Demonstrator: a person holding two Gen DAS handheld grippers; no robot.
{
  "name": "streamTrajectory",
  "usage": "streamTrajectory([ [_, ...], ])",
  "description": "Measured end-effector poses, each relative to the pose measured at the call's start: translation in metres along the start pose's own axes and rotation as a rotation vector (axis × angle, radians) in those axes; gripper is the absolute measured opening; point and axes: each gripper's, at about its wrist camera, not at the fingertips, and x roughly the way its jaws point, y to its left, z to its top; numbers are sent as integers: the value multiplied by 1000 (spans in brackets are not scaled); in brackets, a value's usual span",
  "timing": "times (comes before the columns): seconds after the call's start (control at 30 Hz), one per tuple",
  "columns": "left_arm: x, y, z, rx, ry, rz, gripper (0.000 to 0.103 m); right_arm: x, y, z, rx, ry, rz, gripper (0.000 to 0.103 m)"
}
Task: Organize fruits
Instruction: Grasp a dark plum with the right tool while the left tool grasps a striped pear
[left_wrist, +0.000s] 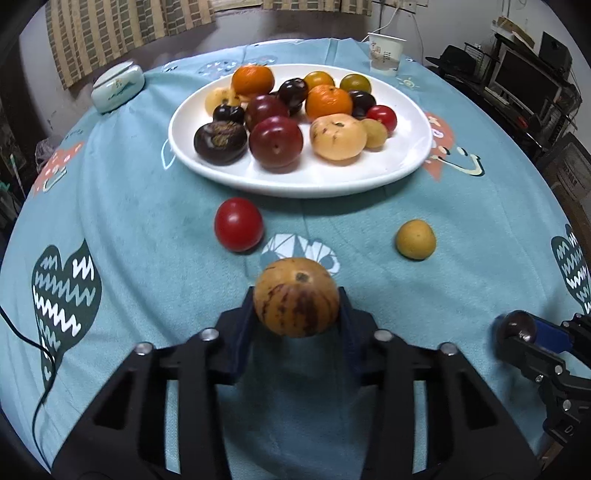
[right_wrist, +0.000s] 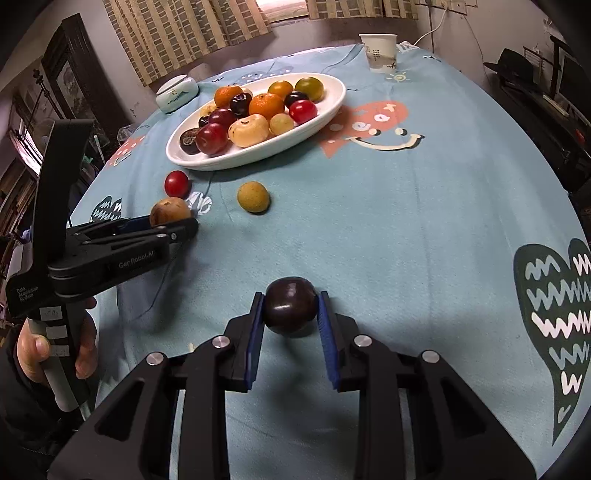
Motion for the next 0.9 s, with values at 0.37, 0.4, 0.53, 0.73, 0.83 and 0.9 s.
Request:
streamTrajectory([
  [0.37, -43, 8, -11, -31, -60, -66, 40, -13, 2, 1, 24, -42, 26, 29],
  [0.4, -47, 9, -13, -33, -66, -72, 40, -15, 3, 1, 27, -45, 28, 29],
  [0.53, -59, 12, -17, -27, -80, -91, 40, -18, 5, 2, 39, -59, 29, 29],
  [0.73, -73, 26, -19, -20, -90, -106, 40, -19, 19, 14, 28, -75, 16, 29],
  [0.83, -77, 43, -17, -45, -101, -107, 40, -16, 28, 22, 17, -79, 13, 29],
  [0.9, -77, 51, -15, -56, -103, -105, 40, -12, 33, 28, 13, -80, 17, 29],
])
